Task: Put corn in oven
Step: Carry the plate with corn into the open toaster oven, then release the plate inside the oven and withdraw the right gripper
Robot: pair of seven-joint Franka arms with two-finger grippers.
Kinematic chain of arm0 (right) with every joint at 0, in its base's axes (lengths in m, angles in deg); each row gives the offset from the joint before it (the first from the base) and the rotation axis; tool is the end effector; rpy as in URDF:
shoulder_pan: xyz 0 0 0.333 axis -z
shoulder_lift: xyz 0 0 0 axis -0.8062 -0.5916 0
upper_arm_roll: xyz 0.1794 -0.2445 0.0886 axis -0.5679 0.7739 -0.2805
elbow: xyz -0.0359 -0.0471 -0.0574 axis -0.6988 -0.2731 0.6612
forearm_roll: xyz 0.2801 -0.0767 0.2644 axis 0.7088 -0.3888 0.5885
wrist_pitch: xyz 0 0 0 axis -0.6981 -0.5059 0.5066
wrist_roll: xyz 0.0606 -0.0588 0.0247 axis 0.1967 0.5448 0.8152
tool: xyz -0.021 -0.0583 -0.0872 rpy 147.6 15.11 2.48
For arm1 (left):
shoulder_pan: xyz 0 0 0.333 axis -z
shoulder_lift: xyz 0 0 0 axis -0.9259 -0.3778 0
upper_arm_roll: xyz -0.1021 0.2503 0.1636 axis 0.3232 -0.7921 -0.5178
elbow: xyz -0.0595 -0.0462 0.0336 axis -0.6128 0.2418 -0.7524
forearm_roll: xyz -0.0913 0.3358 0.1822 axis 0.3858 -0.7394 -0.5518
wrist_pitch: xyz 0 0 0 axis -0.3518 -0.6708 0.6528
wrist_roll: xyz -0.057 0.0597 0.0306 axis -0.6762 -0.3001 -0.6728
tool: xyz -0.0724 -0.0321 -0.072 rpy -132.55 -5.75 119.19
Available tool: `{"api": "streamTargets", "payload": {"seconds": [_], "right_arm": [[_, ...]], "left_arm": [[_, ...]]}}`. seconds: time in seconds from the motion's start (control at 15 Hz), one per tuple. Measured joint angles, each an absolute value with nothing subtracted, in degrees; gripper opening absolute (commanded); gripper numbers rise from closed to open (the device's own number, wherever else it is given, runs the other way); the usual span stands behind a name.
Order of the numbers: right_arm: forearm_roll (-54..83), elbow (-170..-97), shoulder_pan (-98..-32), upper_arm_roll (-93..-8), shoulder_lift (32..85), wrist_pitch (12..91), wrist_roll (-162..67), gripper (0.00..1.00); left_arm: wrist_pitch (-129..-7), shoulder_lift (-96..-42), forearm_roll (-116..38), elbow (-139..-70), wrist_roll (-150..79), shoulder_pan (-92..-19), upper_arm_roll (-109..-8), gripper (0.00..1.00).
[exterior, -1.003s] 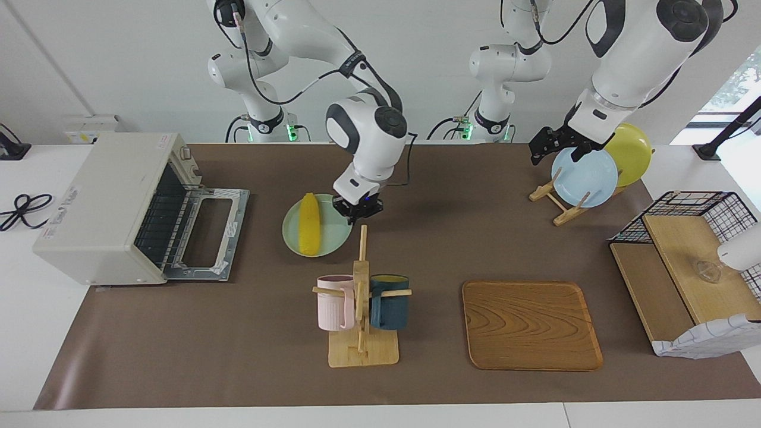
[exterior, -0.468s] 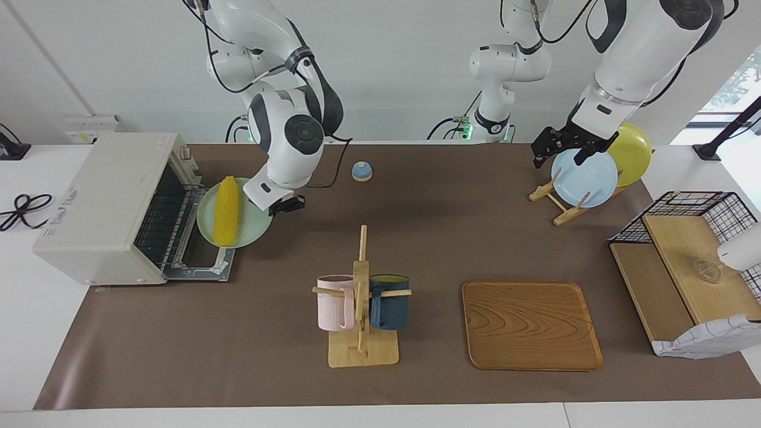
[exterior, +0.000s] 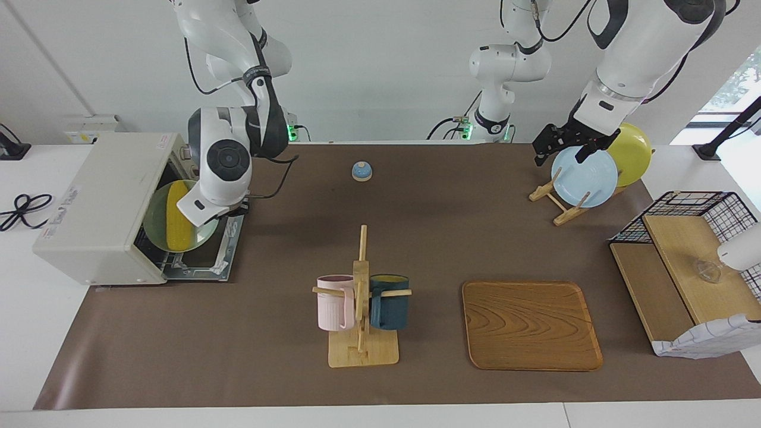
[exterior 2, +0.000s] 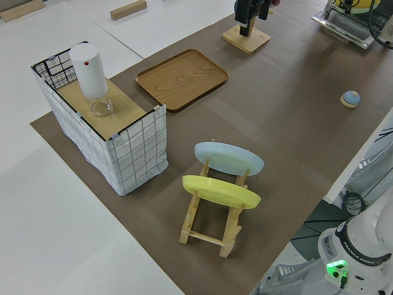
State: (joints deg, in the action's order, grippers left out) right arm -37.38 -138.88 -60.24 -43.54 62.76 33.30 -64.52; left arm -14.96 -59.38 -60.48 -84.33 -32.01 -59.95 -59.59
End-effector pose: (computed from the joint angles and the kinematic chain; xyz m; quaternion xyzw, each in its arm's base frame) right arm 0.5620 0.0307 0.3803 0.9676 0.0433 -0.1531 0.1962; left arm 0.5399 -0.1007 0.6175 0.9987 0.0153 -0.0437 0.0234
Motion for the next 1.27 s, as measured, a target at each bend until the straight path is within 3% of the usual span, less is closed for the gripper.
{"api": "streamTargets", "payload": {"seconds": [0.8,1.27], "right_arm": [[-37.49,-142.93,-53.33,-43.66,64.62,36.16,-58.48,0.0],[-37.5,-144.96,-52.49,-43.65,64.96,40.12,-58.38,0.0]], "left_arm": [[-14.96,-58.85,-60.48,-84.33,-32.02,-60.14,-59.79,1.0],[-14.96,-58.85,-60.48,-84.33,-32.02,-60.17,-59.79,1.0]]}}
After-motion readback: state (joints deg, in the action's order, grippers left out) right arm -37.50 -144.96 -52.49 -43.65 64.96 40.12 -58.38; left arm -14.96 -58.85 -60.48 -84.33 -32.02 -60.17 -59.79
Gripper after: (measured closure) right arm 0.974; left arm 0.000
